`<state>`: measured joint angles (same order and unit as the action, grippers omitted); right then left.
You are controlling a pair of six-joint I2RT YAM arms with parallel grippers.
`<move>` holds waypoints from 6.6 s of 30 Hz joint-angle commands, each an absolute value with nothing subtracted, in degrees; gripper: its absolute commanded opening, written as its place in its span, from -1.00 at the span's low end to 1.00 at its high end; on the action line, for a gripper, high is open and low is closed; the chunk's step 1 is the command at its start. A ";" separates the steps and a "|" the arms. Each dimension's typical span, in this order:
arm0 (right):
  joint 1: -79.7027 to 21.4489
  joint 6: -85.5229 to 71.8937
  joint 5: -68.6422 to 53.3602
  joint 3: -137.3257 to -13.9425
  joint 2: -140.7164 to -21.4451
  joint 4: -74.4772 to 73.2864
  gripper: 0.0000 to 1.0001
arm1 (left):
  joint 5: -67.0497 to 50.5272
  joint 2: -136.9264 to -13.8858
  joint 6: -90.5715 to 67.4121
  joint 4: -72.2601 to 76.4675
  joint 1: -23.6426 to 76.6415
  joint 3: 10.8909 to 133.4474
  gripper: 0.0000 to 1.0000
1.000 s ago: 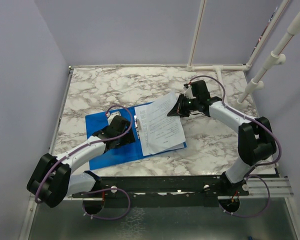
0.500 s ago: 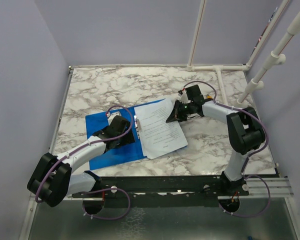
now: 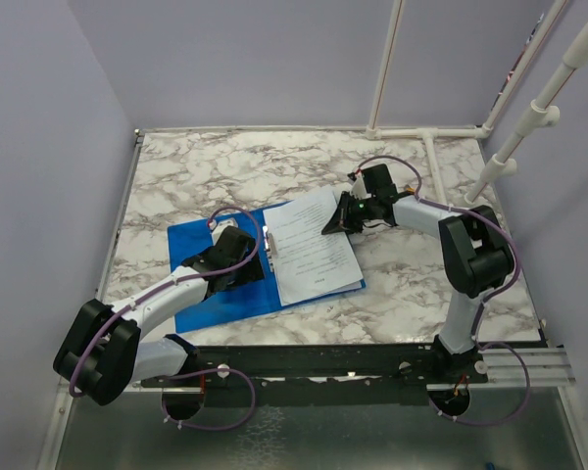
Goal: Put the files into the folder
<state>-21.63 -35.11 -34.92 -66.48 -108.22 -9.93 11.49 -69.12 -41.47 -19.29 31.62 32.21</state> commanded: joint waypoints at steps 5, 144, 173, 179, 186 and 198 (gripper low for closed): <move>-22.20 -35.05 -36.26 -67.59 -110.16 -7.97 -0.99 | 12.13 -69.66 -40.79 -18.51 31.55 31.90 0.75; -49.21 -33.69 7.53 -89.40 -118.32 -30.49 -0.99 | 20.10 -43.85 -27.60 -33.32 19.69 44.87 0.98; -40.30 -23.91 -2.22 -73.15 -106.78 -25.72 -0.99 | 10.36 -51.69 -41.21 -31.44 19.70 38.53 0.98; -40.18 -23.71 -3.27 -72.18 -106.18 -25.06 -0.99 | 14.55 -53.22 -46.71 -31.40 19.69 34.48 0.98; -40.14 -23.55 -4.12 -72.25 -105.95 -24.79 -0.99 | 12.98 -52.75 -50.20 -26.92 19.60 28.95 0.98; -40.14 -24.04 -5.71 -71.33 -105.60 -24.18 -0.99 | 5.60 -50.23 -51.72 -19.22 19.60 22.85 0.91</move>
